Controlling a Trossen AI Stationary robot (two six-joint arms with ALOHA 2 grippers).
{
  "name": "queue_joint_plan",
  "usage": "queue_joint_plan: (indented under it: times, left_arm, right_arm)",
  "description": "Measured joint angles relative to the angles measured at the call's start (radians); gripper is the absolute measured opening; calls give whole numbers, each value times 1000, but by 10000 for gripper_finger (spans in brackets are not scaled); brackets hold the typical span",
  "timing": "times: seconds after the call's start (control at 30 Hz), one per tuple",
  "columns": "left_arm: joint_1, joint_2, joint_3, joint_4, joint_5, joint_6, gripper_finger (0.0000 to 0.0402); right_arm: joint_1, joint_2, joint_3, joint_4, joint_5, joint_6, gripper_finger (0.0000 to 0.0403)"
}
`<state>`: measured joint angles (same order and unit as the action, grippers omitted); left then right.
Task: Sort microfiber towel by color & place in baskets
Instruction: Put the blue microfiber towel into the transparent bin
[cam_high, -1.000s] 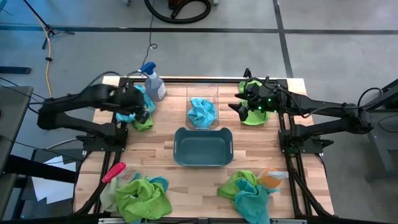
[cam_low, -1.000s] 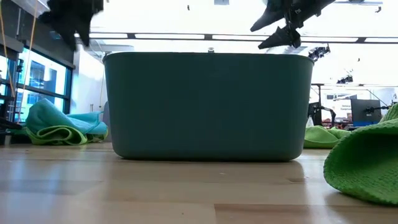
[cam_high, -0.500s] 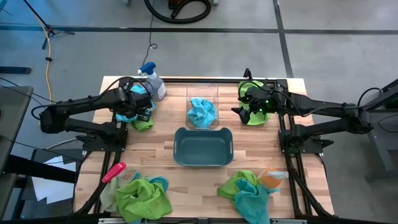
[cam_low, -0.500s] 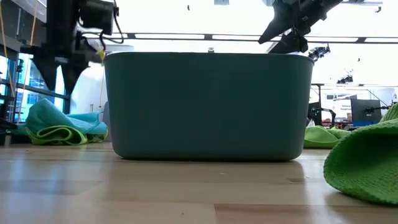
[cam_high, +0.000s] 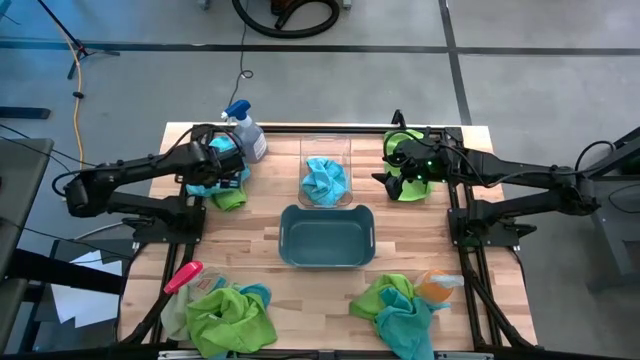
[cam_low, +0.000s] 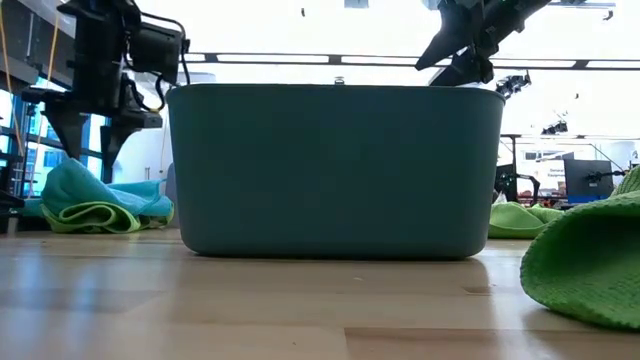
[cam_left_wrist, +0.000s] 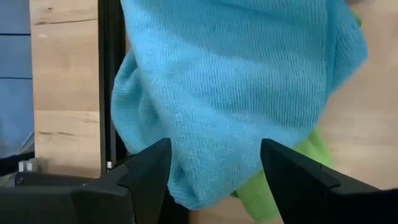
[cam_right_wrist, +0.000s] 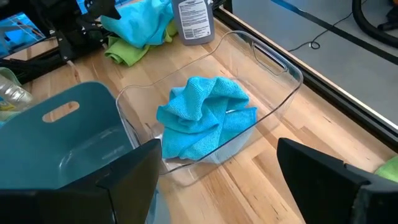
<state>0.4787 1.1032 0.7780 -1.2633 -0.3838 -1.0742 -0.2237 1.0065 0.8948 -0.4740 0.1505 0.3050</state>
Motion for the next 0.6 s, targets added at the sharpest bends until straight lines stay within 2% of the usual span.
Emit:
queue_joint_plan:
  times: [0.23, 0.47, 0.6]
  left_arm:
    - [-21, 5, -26, 4, 14, -79, 236]
    - [-50, 18, -107, 52, -14, -184, 232]
    - [-50, 18, -140, 83, -18, -189, 219]
  right_arm:
    - [0, 0, 0, 0, 0, 0, 316]
    - [0, 0, 0, 0, 18, 0, 316]
    - [0, 0, 0, 0, 30, 0, 316]
